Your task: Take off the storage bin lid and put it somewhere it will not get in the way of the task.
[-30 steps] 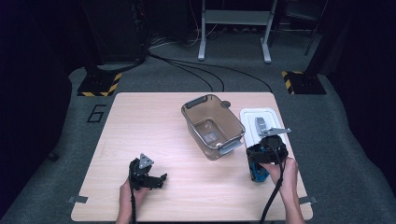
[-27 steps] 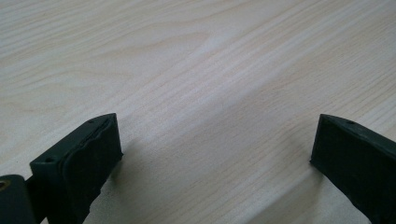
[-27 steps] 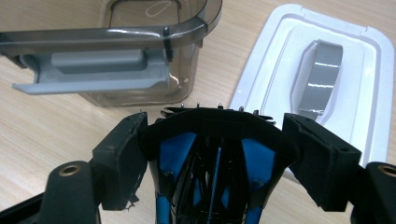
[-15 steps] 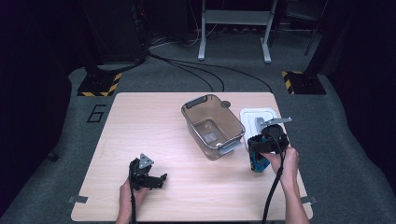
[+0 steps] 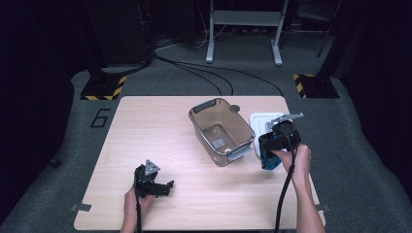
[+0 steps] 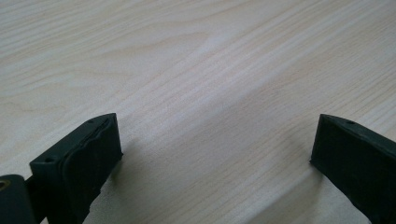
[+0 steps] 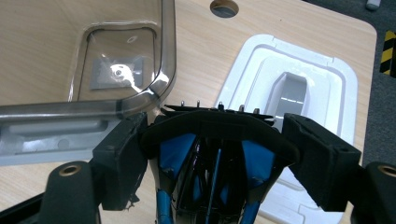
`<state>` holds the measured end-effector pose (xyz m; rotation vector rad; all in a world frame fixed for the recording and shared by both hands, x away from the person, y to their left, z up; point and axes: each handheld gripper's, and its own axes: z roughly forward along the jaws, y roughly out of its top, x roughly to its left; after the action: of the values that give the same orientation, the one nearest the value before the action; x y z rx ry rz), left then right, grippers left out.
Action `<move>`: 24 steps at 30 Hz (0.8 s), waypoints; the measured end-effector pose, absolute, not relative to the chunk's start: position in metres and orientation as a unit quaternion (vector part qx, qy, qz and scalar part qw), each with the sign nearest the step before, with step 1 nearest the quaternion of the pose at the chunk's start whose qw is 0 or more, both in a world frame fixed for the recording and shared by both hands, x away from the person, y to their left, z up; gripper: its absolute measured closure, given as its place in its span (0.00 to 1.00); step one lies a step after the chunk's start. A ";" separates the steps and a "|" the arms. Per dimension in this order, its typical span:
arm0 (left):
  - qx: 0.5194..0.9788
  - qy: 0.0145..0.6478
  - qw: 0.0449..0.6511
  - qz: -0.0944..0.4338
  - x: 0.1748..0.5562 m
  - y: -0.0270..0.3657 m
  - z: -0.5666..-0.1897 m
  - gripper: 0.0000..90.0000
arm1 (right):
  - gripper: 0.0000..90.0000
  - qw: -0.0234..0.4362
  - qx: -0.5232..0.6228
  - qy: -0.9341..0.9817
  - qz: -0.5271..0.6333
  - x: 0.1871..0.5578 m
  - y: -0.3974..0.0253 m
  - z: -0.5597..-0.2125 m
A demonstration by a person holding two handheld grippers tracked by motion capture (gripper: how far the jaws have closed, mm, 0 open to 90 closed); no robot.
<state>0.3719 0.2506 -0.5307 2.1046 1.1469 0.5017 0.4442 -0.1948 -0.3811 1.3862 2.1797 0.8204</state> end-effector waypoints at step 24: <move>0.808 0.440 0.339 0.193 0.372 0.251 -0.531 0.02 | 0.27 0.223 0.504 0.784 0.285 0.475 -0.193 -0.362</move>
<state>0.3718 0.2506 -0.5307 2.1048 1.1466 0.5024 0.4754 -0.1931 -0.3617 1.3923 2.1655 0.7864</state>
